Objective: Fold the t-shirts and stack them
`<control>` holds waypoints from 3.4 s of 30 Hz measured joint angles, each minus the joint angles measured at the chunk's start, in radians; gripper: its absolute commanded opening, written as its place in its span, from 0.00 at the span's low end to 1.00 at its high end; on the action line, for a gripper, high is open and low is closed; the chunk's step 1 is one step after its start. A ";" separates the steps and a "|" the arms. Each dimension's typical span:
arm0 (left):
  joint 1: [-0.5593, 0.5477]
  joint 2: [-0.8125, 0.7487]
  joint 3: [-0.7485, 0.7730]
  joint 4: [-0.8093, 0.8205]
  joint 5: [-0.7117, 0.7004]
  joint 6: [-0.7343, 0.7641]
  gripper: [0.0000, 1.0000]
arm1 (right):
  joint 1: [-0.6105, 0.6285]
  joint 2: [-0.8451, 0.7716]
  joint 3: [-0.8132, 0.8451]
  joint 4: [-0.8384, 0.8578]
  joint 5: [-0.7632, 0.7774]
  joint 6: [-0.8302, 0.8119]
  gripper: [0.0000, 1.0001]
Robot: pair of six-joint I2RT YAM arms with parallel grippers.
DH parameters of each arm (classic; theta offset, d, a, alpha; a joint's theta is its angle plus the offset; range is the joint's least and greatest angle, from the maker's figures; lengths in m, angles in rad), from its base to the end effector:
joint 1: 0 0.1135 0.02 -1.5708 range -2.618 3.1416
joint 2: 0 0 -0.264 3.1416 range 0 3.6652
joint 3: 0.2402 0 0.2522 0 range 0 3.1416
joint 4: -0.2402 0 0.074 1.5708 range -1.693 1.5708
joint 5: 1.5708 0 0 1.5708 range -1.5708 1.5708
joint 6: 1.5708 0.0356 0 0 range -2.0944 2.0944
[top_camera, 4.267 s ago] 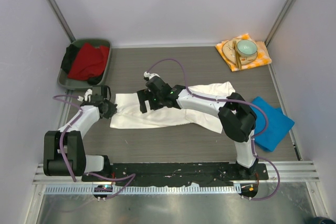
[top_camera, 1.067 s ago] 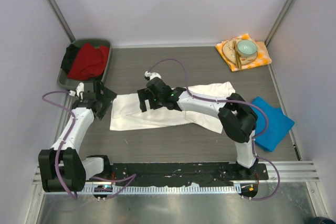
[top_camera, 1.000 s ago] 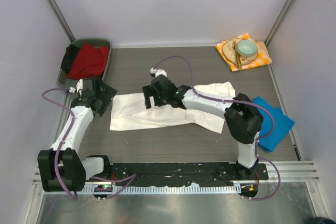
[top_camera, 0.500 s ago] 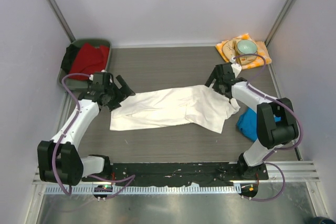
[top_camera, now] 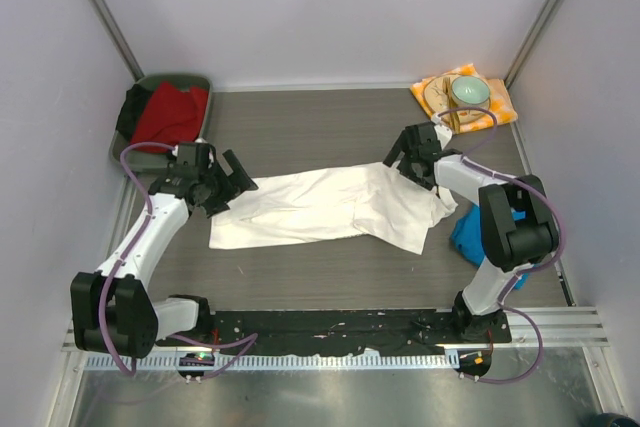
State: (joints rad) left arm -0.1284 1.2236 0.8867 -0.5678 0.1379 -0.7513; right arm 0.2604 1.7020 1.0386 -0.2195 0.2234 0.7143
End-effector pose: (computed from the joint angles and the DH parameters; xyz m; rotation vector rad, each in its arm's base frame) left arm 0.2460 -0.0367 0.2515 -0.7218 2.4404 -0.5337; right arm 0.3436 0.0834 0.1877 0.6416 2.3447 0.1667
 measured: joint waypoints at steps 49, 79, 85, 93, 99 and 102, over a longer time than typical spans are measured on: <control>-0.057 0.239 -0.084 0.277 0.005 -0.141 1.00 | -0.038 0.950 1.177 0.269 -0.413 0.245 1.00; -0.724 0.189 -0.228 0.463 -0.232 -0.346 1.00 | -0.061 -0.256 0.264 0.080 -0.352 -0.001 1.00; -0.914 0.402 -0.026 0.478 -0.252 -0.380 1.00 | -0.061 -0.495 0.197 -0.070 -0.301 -0.064 1.00; -1.033 0.577 0.151 0.538 -0.245 -0.399 1.00 | -0.061 -0.672 0.132 -0.256 -0.207 -0.141 1.00; -1.043 0.581 0.213 0.482 -0.251 -0.369 1.00 | -0.061 -0.678 0.072 -0.333 -0.165 -0.168 0.99; -1.043 0.518 0.277 0.368 -0.282 -0.316 1.00 | -0.061 -0.672 0.047 -0.349 -0.161 -0.175 1.00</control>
State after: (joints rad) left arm -1.1713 1.7412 1.1633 -0.1997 -0.1444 -1.0672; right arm 0.1997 1.0298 1.0859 -0.5690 0.0624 0.5388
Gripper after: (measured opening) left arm 0.996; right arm 0.996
